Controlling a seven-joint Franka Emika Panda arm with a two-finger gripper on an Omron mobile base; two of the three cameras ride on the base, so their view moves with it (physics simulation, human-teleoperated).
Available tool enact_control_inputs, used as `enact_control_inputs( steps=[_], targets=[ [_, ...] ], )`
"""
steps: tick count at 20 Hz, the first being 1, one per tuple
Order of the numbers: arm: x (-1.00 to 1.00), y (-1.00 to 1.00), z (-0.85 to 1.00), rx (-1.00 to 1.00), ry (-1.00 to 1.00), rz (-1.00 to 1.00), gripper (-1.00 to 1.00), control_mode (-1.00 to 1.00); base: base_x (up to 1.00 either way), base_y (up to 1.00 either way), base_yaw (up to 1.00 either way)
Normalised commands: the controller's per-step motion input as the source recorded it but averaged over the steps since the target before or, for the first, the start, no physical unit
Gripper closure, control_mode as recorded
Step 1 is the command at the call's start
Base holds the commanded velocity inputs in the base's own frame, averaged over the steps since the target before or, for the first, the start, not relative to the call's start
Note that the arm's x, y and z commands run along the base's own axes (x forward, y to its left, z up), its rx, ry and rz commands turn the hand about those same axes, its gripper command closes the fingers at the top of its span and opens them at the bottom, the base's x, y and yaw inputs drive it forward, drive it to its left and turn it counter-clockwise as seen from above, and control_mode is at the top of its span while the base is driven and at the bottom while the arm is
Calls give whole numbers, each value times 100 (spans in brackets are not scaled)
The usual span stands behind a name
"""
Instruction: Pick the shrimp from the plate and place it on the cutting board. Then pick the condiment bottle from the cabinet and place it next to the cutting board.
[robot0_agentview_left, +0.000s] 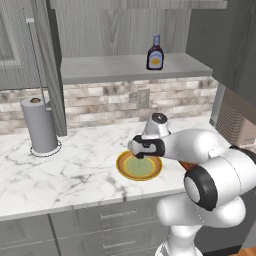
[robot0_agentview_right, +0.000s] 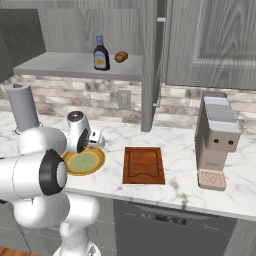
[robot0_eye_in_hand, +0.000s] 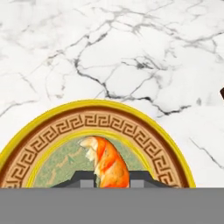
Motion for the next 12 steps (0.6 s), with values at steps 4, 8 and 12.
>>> enact_control_inputs(
  steps=[4,8,12],
  targets=[
    [-4,-16,31,0,0,-1,100,-100,0,0,0],
    [-7,-15,24,0,0,-2,100,-100,0,0,0],
    [-7,-12,11,0,0,-4,100,-100,0,0,0]
  ],
)
